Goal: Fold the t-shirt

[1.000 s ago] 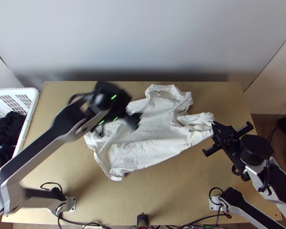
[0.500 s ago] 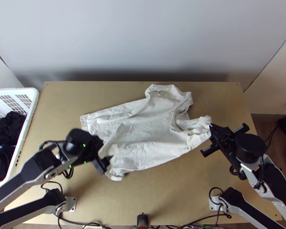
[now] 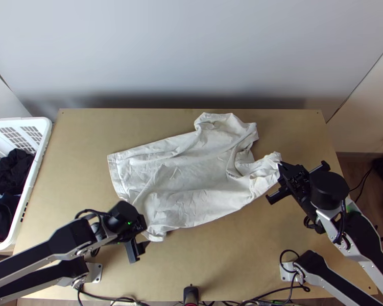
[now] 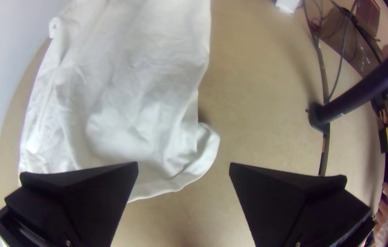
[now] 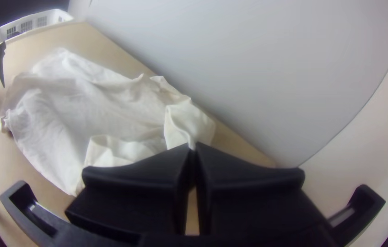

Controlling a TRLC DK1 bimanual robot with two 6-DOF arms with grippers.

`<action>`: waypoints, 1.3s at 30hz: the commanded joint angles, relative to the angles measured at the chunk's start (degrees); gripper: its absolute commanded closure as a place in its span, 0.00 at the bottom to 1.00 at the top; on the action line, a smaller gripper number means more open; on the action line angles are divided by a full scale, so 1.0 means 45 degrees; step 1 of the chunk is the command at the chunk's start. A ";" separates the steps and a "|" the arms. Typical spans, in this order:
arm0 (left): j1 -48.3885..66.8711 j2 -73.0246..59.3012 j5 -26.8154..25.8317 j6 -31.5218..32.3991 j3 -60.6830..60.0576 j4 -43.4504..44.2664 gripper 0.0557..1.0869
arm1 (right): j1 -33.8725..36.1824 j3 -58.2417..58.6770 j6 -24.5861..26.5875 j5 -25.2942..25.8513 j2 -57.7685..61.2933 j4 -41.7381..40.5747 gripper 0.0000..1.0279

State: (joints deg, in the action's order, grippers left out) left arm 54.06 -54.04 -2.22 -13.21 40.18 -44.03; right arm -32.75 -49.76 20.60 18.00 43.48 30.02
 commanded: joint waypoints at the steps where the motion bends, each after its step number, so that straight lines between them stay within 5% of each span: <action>1: 0.0877 -0.0510 -0.0054 -0.0521 -0.0473 0.0117 0.06 | 0.0286 0.0022 -0.0047 -0.0015 0.0063 -0.0070 0.97; 28: 0.1697 -0.3772 -0.0073 -0.0755 0.0191 0.1660 0.11 | 0.0677 0.0100 -0.0027 -0.0035 -0.0503 -0.0011 0.97; 34: 0.1775 -0.4260 -0.0542 -0.0853 0.0230 0.1972 0.33 | 0.0677 0.0139 -0.0027 -0.0035 -0.0444 -0.0050 0.98; 39: 0.1775 -0.4749 -0.0620 -0.0833 0.0211 0.2480 0.69 | 0.0716 0.0217 -0.0047 -0.0035 -0.0464 -0.0050 0.98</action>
State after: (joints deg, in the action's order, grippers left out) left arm 61.95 -72.82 -4.10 -16.75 41.17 -35.00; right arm -29.69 -49.10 20.56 17.82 41.39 29.91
